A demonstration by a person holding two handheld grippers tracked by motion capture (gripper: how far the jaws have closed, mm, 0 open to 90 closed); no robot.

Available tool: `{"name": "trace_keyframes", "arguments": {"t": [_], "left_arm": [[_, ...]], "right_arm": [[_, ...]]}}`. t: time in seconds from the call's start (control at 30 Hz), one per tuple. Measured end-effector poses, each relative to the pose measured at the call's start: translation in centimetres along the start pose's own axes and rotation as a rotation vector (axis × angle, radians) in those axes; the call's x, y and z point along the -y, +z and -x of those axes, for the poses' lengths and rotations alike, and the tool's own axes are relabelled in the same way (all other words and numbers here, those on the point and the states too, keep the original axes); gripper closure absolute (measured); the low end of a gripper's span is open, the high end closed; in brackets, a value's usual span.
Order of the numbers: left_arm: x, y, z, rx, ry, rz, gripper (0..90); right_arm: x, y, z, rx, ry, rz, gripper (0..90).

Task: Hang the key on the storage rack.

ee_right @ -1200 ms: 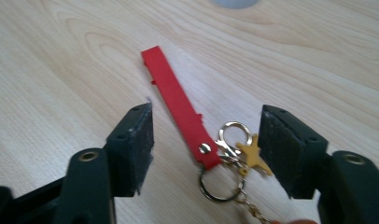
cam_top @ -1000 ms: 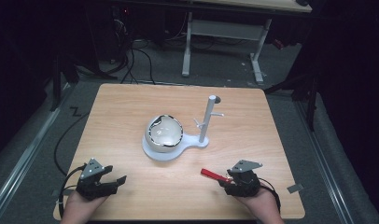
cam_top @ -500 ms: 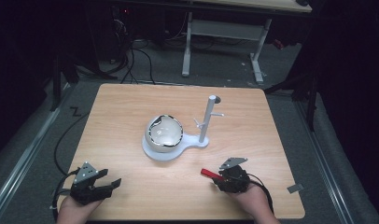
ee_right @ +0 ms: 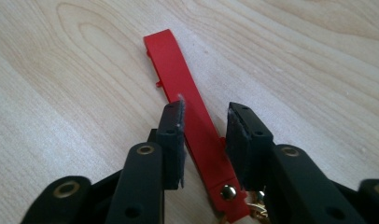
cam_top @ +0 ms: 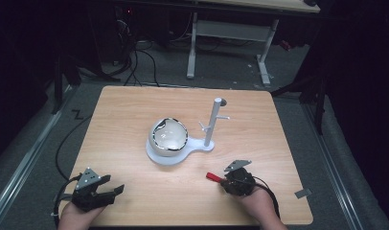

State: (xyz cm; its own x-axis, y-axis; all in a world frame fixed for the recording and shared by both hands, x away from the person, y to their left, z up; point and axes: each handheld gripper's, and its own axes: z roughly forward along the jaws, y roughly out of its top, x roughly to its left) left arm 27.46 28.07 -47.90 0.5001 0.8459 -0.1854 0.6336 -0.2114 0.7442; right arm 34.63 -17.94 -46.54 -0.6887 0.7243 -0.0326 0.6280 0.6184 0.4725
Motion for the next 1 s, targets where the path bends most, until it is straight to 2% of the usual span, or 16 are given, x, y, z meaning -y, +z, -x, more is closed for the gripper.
{"name": "trace_keyframes", "arguments": {"t": [0.03, 0.1, 0.27, 0.33, 0.4, 0.43, 0.5, 0.53, 0.57, 0.6, 0.67, 0.73, 0.8, 0.93, 1.0], "left_arm": [[0.0, 0.1, 0.1, 0.007, 0.0, 0.001, 32.7], [0.0, 0.2, 0.1, 0.005, 0.002, -0.004, 32.7], [-0.1, 0.1, 0.3, 0.01, 0.011, -0.003, 32.9], [-0.2, 0.1, 0.2, 0.013, 0.02, -0.001, 32.9], [-0.3, 0.1, 0.2, 0.013, 0.019, 0.001, 33.0], [-0.3, 0.3, 0.0, 0.022, -0.001, 0.005, 33.1], [-0.3, 0.5, -0.1, 0.028, -0.005, 0.001, 33.2], [-0.3, 0.6, -0.1, 0.026, 0.006, -0.009, 33.2], [-0.3, 0.6, -0.1, 0.026, 0.006, -0.009, 33.2], [-0.5, 0.7, 0.0, 0.028, 0.015, -0.01, 33.1], [-0.7, 0.7, 0.1, 0.027, 0.02, -0.005, 33.1], [-0.7, 0.7, 0.2, 0.03, 0.019, 0.0, 33.2], [-0.7, 0.8, 0.4, 0.031, 0.028, -0.004, 33.2], [-0.8, 0.8, 0.5, 0.037, 0.035, -0.008, 33.1], [-0.8, 0.9, 0.5, 0.044, 0.034, -0.009, 33.2]], "right_arm": [[-0.3, -0.1, 0.1, 0.013, 0.008, 0.006, 78.6], [-0.4, -0.1, 0.5, 0.029, 0.022, 0.018, 80.6], [-0.9, 0.3, 1.0, 0.048, 0.033, -0.011, 78.7], [-1.1, 0.2, 1.3, 0.026, 0.044, -0.003, 77.1], [-1.2, 0.0, 1.2, 0.029, 0.039, -0.005, 75.5], [-1.5, -0.4, 1.2, 0.008, 0.022, -0.02, 69.2], [-1.6, -0.5, 1.0, -0.003, 0.016, -0.031, 66.9], [-1.7, -0.5, 0.4, -0.014, -0.039, -0.072, 63.5], [-1.7, -0.5, 0.4, -0.014, -0.039, -0.072, 63.5], [-1.8, -0.2, -0.1, 0.002, -0.084, -0.105, 62.3], [-1.6, 0.2, -0.4, 0.001, -0.096, -0.122, 61.2], [-1.7, 0.2, -0.3, -0.003, -0.088, -0.123, 60.7], [-1.8, 0.2, 0.3, -0.02, -0.06, -0.142, 60.9], [-1.9, 0.3, 0.6, -0.048, -0.032, -0.152, 67.3], [-2.3, 0.4, 0.6, -0.051, -0.025, -0.178, 67.9]]}}
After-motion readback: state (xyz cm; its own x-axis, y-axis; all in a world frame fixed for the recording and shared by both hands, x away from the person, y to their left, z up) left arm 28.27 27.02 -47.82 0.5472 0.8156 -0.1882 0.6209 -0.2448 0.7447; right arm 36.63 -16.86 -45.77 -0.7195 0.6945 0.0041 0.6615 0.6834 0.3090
